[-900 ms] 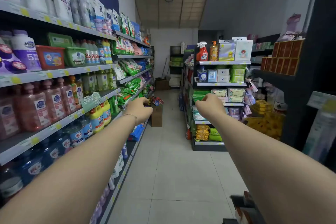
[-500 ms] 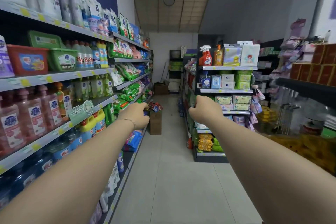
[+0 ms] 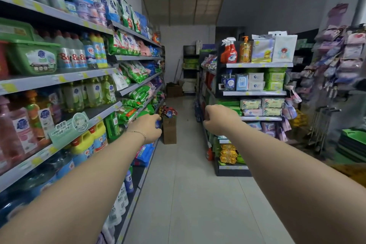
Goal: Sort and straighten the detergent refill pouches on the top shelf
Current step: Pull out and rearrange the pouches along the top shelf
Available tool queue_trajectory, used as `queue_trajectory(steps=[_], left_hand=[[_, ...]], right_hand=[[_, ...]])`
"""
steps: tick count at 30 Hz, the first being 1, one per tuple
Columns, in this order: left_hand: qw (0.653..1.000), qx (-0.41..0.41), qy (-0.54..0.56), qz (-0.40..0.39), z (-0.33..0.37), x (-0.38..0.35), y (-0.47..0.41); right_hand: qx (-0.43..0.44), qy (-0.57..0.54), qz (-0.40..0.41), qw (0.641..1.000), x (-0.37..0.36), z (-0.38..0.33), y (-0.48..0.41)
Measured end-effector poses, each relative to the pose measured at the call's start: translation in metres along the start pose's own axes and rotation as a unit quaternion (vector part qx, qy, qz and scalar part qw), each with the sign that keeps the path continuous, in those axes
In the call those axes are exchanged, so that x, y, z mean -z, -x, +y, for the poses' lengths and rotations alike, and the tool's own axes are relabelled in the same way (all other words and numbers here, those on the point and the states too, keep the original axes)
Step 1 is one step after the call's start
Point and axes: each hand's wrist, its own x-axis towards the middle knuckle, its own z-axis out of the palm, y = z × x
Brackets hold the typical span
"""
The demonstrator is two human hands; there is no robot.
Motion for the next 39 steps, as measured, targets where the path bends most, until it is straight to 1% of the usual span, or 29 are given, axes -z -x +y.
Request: queue_trajectory(steps=[5, 11, 15, 20, 24, 28, 32, 39], left_hand=[[1.000, 0.001, -0.006, 0.001, 0.005, -0.020, -0.068], [1.000, -0.012, -0.027, -0.002, 0.021, -0.044, -0.178], [0.999, -0.024, -0.022, -0.019, 0.040, -0.058, -0.257], [0.999, -0.034, -0.032, -0.013, 0.055, -0.080, -0.331], [0.998, -0.031, -0.039, -0.026, 0.048, -0.094, -0.372], [0.998, -0.023, -0.042, -0.031, 0.034, -0.106, -0.419], [0.998, -0.020, -0.047, -0.022, 0.018, -0.115, -0.472], [0.998, -0.022, -0.055, -0.004, -0.036, -0.121, -0.583]], right_hand=[[0.006, -0.010, 0.005, 1.000, -0.027, 0.025, -0.063], [0.000, -0.026, 0.012, 1.000, -0.047, 0.080, -0.155], [0.006, -0.009, 0.013, 1.000, -0.061, 0.119, -0.218], [0.003, -0.001, 0.007, 1.000, -0.088, 0.152, -0.286], [0.008, -0.004, -0.005, 1.000, -0.111, 0.158, -0.330], [0.019, -0.008, 0.006, 1.000, -0.137, 0.159, -0.380], [0.021, -0.006, 0.007, 1.000, -0.161, 0.154, -0.436], [0.014, -0.013, 0.001, 1.000, -0.202, 0.126, -0.562]])
